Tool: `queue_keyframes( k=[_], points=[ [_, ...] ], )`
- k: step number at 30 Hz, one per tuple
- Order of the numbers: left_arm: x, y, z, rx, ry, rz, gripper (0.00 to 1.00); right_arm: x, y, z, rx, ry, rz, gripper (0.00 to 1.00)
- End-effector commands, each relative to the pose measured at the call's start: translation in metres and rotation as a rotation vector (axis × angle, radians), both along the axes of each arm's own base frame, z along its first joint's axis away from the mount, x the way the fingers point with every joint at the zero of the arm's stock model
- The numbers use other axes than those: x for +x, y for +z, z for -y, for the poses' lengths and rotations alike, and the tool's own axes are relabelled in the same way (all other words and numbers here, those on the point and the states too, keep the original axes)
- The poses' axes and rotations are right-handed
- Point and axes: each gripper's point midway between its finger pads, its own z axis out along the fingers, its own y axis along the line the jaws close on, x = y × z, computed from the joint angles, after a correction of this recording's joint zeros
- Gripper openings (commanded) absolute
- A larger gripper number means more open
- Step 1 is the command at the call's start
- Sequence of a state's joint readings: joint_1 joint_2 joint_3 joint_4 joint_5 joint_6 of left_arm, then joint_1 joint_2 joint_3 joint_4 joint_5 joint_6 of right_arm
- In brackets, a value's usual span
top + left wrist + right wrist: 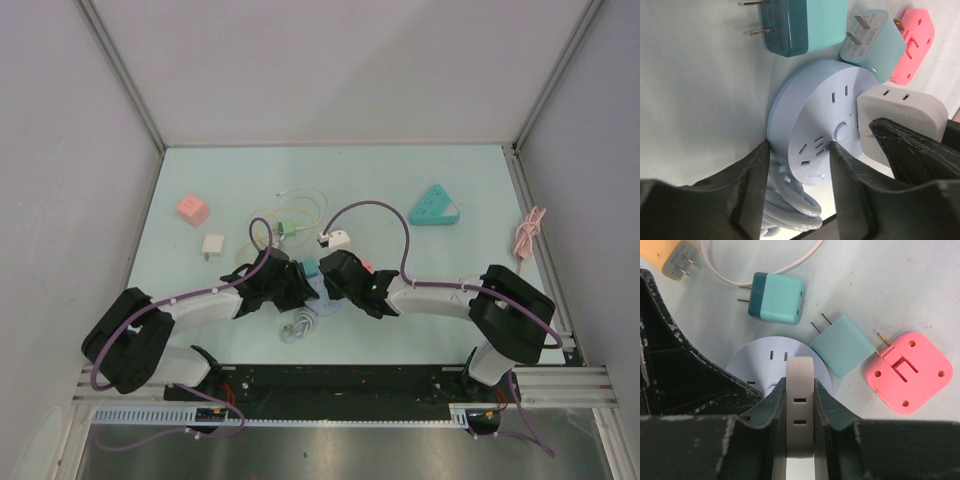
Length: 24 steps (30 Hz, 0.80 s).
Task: Insert the plug
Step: Insert the plug into the socket.
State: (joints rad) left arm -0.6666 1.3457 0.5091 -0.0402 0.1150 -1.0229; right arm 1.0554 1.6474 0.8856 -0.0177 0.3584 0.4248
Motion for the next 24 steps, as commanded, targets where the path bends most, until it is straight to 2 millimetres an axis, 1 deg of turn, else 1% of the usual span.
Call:
queue_keyframes(
  k=[1,3,4,6,7,9,10,11,12,13,14,15,16,17,18,19,20,21,22,23,24],
  points=[
    [-0.014,-0.012,-0.013,0.074,-0.014,-0.031,0.60,-0.076,-0.082,0.088,-0.422,0.098,-0.287,0.10],
    [-0.010,-0.005,-0.017,0.087,-0.005,0.004,0.64,-0.070,-0.073,0.083,-0.408,0.093,-0.265,0.15],
    [-0.009,-0.002,-0.019,0.095,-0.001,0.011,0.69,-0.066,-0.064,0.079,-0.385,0.090,-0.248,0.21],
    [-0.002,0.012,-0.022,0.103,0.013,0.064,0.75,-0.061,-0.054,0.072,-0.355,0.088,-0.230,0.26],
    [-0.004,0.015,-0.025,0.112,0.009,0.064,0.77,-0.056,-0.041,0.063,-0.318,0.088,-0.212,0.34],
    [0.008,0.033,-0.033,0.144,0.044,0.142,0.81,-0.049,-0.028,0.055,-0.287,0.090,-0.191,0.40],
    [0.007,0.036,-0.038,0.166,0.047,0.145,0.82,-0.045,-0.017,0.047,-0.258,0.095,-0.171,0.46],
    [0.009,0.041,-0.042,0.181,0.048,0.167,0.84,-0.042,-0.007,0.042,-0.233,0.102,-0.154,0.49],
    [0.014,0.057,-0.043,0.173,0.060,0.209,0.86,-0.041,0.002,0.038,-0.216,0.108,-0.143,0.54],
    [0.014,0.058,-0.052,0.205,0.072,0.215,0.87,-0.039,0.009,0.034,-0.200,0.114,-0.132,0.62],
    [0.017,0.063,-0.056,0.221,0.074,0.235,0.88,-0.036,0.026,0.028,-0.162,0.118,-0.107,0.65],
    [0.019,0.074,-0.059,0.222,0.083,0.264,0.90,-0.035,0.033,0.026,-0.149,0.124,-0.097,0.69],
    [0.020,0.075,-0.068,0.256,0.097,0.270,0.90,-0.035,0.042,0.025,-0.128,0.129,-0.085,0.76],
    [0.020,0.077,-0.073,0.277,0.092,0.282,0.91,-0.034,0.051,0.022,-0.107,0.132,-0.073,0.79],
    [0.022,0.082,-0.075,0.287,0.094,0.296,0.92,-0.033,0.066,0.023,-0.066,0.132,-0.057,0.81],
    [0.024,0.085,-0.083,0.317,0.090,0.316,0.93,-0.033,0.072,0.024,-0.051,0.133,-0.051,0.86],
    [0.024,0.086,-0.084,0.327,0.082,0.325,0.95,-0.035,0.076,0.026,-0.039,0.138,-0.059,0.88],
    [0.026,0.090,-0.087,0.340,0.083,0.339,0.98,-0.031,0.090,0.033,-0.011,0.123,-0.041,0.90],
    [0.027,0.091,-0.093,0.369,0.074,0.349,0.99,-0.030,0.095,0.037,-0.009,0.118,-0.033,0.94],
    [0.029,0.092,-0.097,0.392,0.075,0.356,1.00,-0.029,0.099,0.044,-0.013,0.109,-0.032,0.95],
    [0.032,0.097,-0.099,0.404,0.072,0.367,1.00,-0.028,0.110,0.050,0.007,0.101,-0.014,0.97]
  ],
)
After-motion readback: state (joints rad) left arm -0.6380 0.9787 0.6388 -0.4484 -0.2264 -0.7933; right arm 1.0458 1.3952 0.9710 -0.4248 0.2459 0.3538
